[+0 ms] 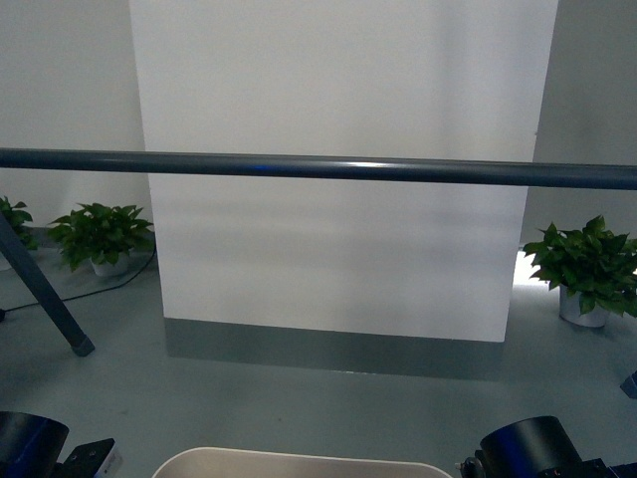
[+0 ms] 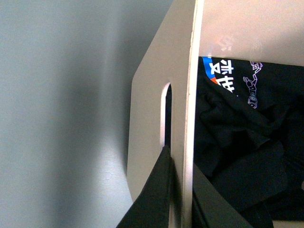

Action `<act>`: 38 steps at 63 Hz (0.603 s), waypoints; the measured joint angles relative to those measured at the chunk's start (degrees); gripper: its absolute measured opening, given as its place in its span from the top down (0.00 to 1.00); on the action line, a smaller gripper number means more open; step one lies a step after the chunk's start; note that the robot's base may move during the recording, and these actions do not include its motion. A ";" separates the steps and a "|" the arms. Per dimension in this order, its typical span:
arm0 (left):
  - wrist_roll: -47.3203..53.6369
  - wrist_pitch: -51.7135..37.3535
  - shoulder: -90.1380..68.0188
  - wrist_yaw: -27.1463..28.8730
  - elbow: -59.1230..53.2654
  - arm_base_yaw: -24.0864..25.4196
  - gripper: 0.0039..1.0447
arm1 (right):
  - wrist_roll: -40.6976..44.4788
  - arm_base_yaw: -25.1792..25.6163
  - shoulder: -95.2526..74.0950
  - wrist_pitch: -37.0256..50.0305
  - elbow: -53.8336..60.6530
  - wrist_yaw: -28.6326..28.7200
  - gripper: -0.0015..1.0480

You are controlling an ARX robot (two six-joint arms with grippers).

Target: Move hamper under clothes hanger

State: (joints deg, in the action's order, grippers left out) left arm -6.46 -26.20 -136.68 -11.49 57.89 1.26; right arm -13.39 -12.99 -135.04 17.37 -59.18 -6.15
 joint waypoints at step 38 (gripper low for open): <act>-1.05 0.83 -1.97 -0.96 0.24 1.03 0.96 | -0.26 -0.04 -1.57 0.31 -0.13 0.35 0.97</act>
State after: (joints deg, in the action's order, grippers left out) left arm -7.51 -25.36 -138.65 -12.45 58.13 2.28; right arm -13.65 -13.04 -136.62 17.67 -59.31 -5.80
